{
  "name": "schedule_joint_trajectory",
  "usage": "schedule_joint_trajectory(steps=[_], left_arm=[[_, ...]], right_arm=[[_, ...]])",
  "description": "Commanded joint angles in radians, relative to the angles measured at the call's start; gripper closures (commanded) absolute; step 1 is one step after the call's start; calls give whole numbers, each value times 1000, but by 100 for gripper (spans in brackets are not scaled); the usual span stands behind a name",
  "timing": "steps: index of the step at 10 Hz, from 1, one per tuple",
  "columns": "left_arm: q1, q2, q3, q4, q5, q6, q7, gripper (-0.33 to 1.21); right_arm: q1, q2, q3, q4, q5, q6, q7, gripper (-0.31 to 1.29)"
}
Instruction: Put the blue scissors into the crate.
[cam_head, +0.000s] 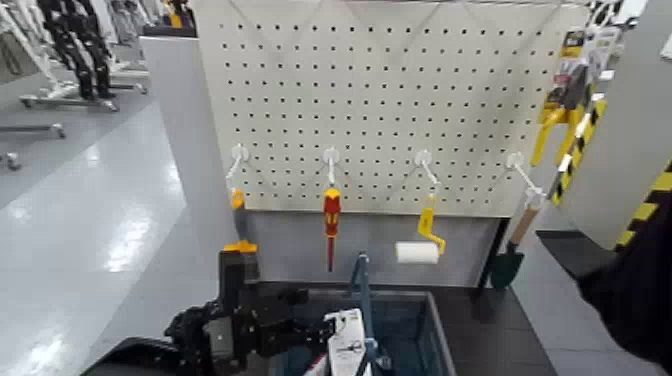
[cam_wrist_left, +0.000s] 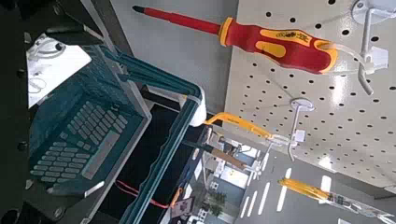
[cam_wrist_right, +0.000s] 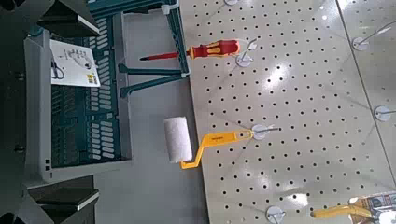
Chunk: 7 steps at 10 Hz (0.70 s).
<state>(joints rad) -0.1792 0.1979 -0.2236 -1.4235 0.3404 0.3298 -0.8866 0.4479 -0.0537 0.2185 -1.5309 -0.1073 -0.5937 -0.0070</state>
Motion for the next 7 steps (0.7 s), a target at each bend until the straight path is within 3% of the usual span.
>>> schedule_joint_trajectory(steps=[1,4,7], left_arm=[[0,0,0,-14,-37,-14,5,-8],[83,5,35,-117,-169,-66,110,-3],[279,-11,96,-216,-173,-241,360,-3]], right_arm=[[0,0,-1,2,-3,0,-1,10],[3,0,-2,0,-5,0,-2,10],[12,0,-5,-14,-5,9,-18,9]])
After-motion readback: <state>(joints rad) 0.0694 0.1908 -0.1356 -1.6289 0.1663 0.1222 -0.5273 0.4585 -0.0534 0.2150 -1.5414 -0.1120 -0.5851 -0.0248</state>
